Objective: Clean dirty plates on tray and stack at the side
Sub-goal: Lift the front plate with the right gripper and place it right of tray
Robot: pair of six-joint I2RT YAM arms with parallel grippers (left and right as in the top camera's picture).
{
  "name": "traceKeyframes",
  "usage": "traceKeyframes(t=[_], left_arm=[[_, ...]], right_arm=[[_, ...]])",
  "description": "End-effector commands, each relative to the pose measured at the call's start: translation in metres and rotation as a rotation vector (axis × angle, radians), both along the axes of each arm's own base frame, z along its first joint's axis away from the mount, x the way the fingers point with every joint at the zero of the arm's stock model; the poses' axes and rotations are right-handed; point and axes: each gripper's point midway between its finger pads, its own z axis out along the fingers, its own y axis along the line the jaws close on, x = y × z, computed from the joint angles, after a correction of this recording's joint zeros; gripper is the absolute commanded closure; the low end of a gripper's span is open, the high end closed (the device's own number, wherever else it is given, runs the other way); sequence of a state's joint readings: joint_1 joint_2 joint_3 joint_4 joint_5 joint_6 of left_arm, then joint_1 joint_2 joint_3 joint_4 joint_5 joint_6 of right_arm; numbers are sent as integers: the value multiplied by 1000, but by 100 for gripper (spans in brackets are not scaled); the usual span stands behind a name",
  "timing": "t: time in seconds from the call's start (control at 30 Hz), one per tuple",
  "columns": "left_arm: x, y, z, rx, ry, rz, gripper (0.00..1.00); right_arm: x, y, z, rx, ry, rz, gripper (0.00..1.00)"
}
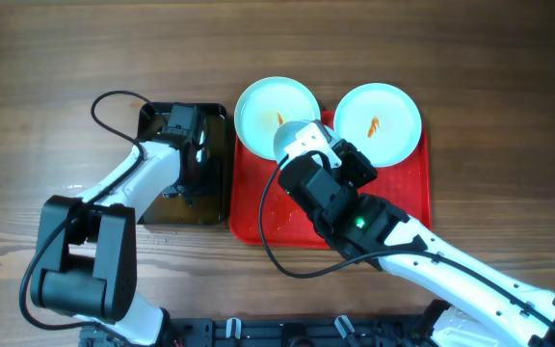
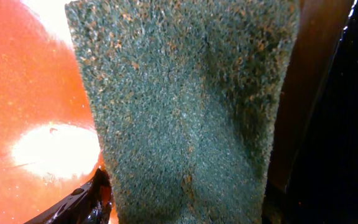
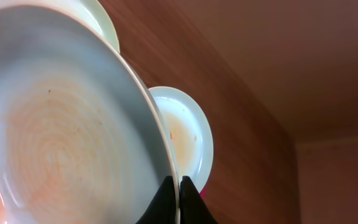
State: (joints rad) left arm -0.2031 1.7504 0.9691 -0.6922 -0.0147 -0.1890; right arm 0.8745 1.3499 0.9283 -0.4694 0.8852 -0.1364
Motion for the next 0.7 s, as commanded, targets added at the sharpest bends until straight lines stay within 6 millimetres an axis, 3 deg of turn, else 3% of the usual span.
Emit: traceKeyframes(t=[0.0,0.07,0.17,0.33,0.5,0.57,0.67], left_arm=[[0,-1,-1,1,1,-1,33],[0,-1,-1,1,2,-1,33],[0,-1,-1,1,2,-1,33],[0,-1,-1,1,2,-1,33],[0,-1,-1,1,1,-1,33],[0,-1,-1,1,1,-1,33],[0,-1,-1,1,1,-1,33]], right_arm=[[4,-14,12,70,-66,-102,96],[6,-23,4,173,-49,-172,96],[12,-41,-24,414,80,-303,96],[19,-116,-52,733,182,-670,96],[21,-184,-64,1025,251,-867,96],[13,-226,-66,1116,213,-1000,96],[-4,-269,-70,1162,145,-1170,96]])
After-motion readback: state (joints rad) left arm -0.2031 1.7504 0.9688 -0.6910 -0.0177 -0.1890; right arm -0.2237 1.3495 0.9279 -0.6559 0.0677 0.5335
